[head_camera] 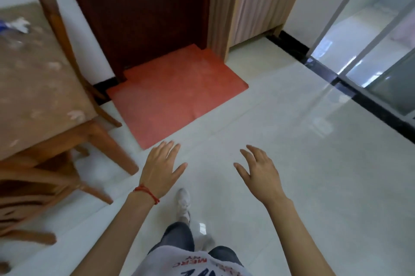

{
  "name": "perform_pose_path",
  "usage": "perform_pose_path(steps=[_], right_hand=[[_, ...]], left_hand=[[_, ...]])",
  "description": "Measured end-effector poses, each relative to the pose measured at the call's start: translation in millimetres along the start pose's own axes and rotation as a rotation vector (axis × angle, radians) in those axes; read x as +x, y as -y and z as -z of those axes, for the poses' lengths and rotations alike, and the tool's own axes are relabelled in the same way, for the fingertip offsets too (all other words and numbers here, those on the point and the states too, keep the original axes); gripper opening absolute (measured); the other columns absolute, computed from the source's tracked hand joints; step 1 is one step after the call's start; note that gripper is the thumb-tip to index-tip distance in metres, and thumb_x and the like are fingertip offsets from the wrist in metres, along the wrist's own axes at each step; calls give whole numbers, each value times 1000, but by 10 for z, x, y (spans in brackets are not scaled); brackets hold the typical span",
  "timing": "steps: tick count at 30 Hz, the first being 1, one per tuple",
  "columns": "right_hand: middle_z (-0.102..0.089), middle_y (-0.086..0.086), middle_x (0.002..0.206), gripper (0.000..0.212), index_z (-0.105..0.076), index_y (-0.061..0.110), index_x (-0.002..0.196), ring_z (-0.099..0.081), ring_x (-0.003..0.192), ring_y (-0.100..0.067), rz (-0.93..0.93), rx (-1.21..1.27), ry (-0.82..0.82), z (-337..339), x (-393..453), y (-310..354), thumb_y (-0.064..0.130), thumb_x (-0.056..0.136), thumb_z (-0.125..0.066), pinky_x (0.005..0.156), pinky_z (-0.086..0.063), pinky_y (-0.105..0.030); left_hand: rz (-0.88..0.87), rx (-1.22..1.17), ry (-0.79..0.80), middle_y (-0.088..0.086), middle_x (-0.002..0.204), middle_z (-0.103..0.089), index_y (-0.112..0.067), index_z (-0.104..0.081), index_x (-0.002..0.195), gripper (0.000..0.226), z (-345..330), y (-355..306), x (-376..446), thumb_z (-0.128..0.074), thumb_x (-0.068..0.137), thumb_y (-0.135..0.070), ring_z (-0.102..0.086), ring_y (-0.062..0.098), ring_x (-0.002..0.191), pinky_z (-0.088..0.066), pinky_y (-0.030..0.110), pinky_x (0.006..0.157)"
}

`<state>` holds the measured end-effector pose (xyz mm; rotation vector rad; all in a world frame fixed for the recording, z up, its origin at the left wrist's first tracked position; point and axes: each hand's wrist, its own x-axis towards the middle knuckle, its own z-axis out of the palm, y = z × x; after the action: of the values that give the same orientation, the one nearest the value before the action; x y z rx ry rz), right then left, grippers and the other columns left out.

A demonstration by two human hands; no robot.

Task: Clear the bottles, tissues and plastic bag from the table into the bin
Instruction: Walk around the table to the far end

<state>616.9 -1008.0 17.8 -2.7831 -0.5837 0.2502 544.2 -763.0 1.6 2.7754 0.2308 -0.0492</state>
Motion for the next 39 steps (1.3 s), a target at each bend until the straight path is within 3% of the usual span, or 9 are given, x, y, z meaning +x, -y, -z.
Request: perform_pose_path(steps=[7, 12, 21, 27, 33, 39], right_hand=[[-40, -9, 145, 49, -45, 12, 133, -34, 134, -23, 183, -28, 52, -75, 1038, 411, 42, 94, -43, 108, -30, -36], [-42, -8, 143, 48, -46, 11, 132, -35, 134, -23, 262, -41, 61, -80, 1862, 703, 41, 94, -44, 107, -32, -36], [-46, -8, 140, 47, -49, 12, 129, -39, 130, -25, 337, -30, 91, -92, 3134, 1193, 41, 93, -47, 104, -35, -37], [-46, -7, 139, 45, -49, 12, 129, -40, 129, -25, 406, -10, 134, -102, 4160, 1389, 37, 92, -50, 104, -36, -40], [-49, -10, 136, 43, -52, 8, 126, -44, 126, -27, 489, 3, 128, 34, 5367, 1634, 32, 90, -54, 99, -39, -43], [-42, -7, 144, 48, -45, 15, 133, -37, 133, -25, 562, -15, 183, 132, 6344, 2005, 39, 92, -48, 106, -34, -44]], left_hand=[[117, -21, -48, 22, 132, -51, -1, -49, 128, 86, 222, 520, 524, -10, 84, -65, -42, 38, 126, -33, 49, 104], [194, -44, -72, 22, 131, -52, -1, -49, 127, 67, 401, 945, 1094, -32, 84, -49, -43, 38, 125, -35, 49, 103], [317, -70, -91, 22, 131, -51, -1, -49, 126, 64, 688, 1646, 2027, -41, 85, -49, -42, 39, 126, -36, 50, 102], [374, -68, -76, 20, 135, -48, -2, -45, 130, 90, 775, 1998, 2800, -6, 83, -68, -37, 36, 130, -32, 48, 107], [426, -48, -88, 21, 134, -48, 0, -46, 129, 94, 988, 2287, 3717, -1, 82, -68, -39, 36, 129, -31, 48, 106], [490, -36, -141, 20, 134, -48, 0, -45, 129, 96, 1337, 2657, 4424, 1, 81, -69, -39, 36, 128, -29, 48, 107]])
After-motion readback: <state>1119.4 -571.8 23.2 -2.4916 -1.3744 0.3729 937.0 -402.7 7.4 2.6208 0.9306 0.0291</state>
